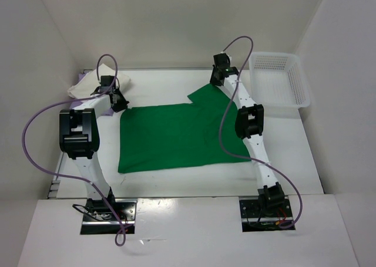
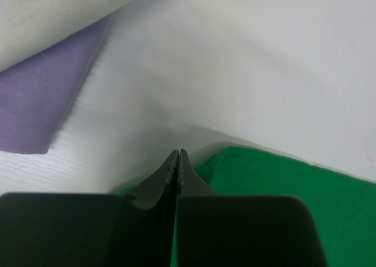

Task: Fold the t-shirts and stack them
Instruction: Grap the side of the flattened tshirt furthest away from the robot with both arms

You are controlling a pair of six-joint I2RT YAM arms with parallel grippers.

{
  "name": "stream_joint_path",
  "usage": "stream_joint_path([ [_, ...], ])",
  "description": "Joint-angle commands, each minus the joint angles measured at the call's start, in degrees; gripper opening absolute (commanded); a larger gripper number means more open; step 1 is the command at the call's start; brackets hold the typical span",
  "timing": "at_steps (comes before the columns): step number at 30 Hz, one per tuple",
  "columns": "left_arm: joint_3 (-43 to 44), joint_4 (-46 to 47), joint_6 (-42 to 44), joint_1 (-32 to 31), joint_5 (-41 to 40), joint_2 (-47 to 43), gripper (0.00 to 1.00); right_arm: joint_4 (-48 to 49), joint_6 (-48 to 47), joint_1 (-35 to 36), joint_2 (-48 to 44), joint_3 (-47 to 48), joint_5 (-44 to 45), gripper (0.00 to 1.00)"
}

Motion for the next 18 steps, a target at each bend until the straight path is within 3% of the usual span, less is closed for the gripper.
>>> stream_joint_path([
  [1, -0.8, 1.4, -1.0, 0.2, 0.8, -2.6, 0.00, -0.5, 0.9, 1.1, 1.1, 3.0, -1.8, 0.10],
  [4, -0.8, 1.4, -1.0, 0.2, 1.4, -2.6, 0.00, -1.1, 0.9, 1.1, -1.2, 4.2, -0.8, 0.00],
  [10, -2.0, 2.5, -1.5, 0.2, 2.4, -4.5, 0.00, -6.2, 0.2, 0.5, -9.6, 1.1, -5.0, 0.00],
  [13, -3.3, 2.5, -1.0, 0.2, 2.4, -5.8, 0.00, -2.1, -0.3, -1.0, -19.2, -12.5, -8.9, 0.00],
  [14, -3.3, 2.5, -1.0, 0.2, 2.4, -6.5, 0.00, 0.9, -0.3, -1.0, -26.6, -23.4, -9.9, 0.00],
  [16, -4.8, 2.5, -1.0, 0.2, 2.9, -8.0, 0.00, 6.7, -0.3, -2.9, -33.4, -36.5, -10.5, 0.00],
  [18, -5.6, 3.0, -1.0, 0.2, 3.5, -9.5, 0.00, 8.5, -0.3, -4.0, -40.7, -43.0, -14.2, 0.00],
])
